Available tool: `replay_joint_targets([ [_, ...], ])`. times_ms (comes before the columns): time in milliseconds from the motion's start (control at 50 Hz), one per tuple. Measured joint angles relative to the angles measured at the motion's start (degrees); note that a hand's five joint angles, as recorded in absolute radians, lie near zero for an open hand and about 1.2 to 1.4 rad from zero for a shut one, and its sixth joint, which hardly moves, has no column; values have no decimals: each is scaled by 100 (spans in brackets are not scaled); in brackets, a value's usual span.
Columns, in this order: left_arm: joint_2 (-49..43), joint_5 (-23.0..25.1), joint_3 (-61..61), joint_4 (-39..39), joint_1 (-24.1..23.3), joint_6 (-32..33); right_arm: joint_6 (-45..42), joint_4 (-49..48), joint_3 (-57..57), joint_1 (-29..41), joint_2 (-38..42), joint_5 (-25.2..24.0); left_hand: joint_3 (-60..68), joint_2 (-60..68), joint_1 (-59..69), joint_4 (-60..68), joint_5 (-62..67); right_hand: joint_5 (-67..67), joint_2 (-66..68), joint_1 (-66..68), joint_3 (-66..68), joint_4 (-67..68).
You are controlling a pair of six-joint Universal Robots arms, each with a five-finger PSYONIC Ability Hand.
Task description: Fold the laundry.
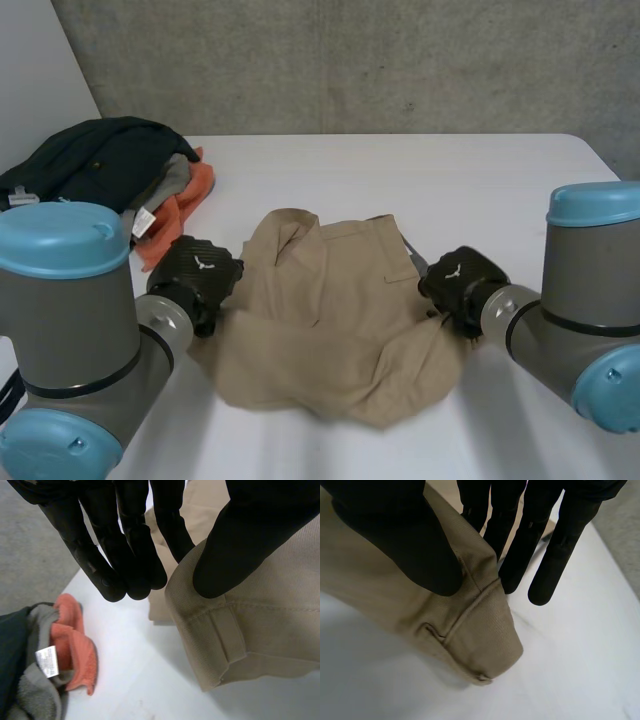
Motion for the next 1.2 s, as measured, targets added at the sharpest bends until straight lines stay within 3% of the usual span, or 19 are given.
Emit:
replay_joint_targets([
  [360, 725, 543, 547, -810, 80, 10, 63, 1113, -170, 401, -1259, 324, 9, 8, 0, 1, 0, 0, 0, 0, 71, 7],
  [560, -1179, 171, 2578, -640, 473, 21, 933, -87, -1153, 708, -140, 781, 11, 9, 0, 3, -1, 51, 0, 0, 71, 13],
  [740, -2695, -115, 4418, -461, 524, 90, 1232, -1379, -1710, 880, 889, 1831, -2, -3, -11, 3, 0, 88, 0, 0, 71, 13],
  [780, -2732, -133, 4520, -423, 495, 74, 1218, -1503, -1744, 917, 977, 1942, -1781, -1806, -2017, -1805, -1769, 88, 0, 0, 71, 13],
  [800, -2715, -137, 4527, -407, 480, 59, 1207, -1543, -1753, 935, 1009, 1974, -2030, -2181, -2304, -2055, -2017, 88, 0, 0, 71, 13],
  [820, -2693, -138, 4516, -397, 469, 45, 1202, -1557, -1756, 943, 1021, 1985, -3709, -3762, -4146, -3646, -3597, 88, 0, 0, 71, 13],
  [860, -2504, -128, 4352, -344, 424, -38, 1151, -1609, -1768, 989, 1081, 2021, -5113, -5180, -5431, -5234, -4999, 88, 0, 0, 71, 13],
  [920, -1965, -62, 3821, -226, 372, -209, 1060, -1606, -1787, 1014, 1119, 2020, -5584, -5649, -5524, -5722, -5345, 88, 0, 0, 71, 13],
  [1080, -124, 211, 1863, -32, 142, -564, 920, -1447, -1950, 961, 1157, 1984, -5484, -5560, -5361, -5599, -5266, 88, 0, 0, 71, 14],
  [1140, 397, 286, 1035, -70, 27, -686, 968, -1313, -2025, 929, 1154, 1969, -3688, -3736, -3311, -3746, -3499, 88, 0, 0, 71, 14],
  [1200, 639, 394, 381, -147, -67, -839, 1022, -1201, -2062, 905, 1143, 1945, -2661, -2710, -2313, -2759, -2533, 88, 0, 0, 71, 14],
])
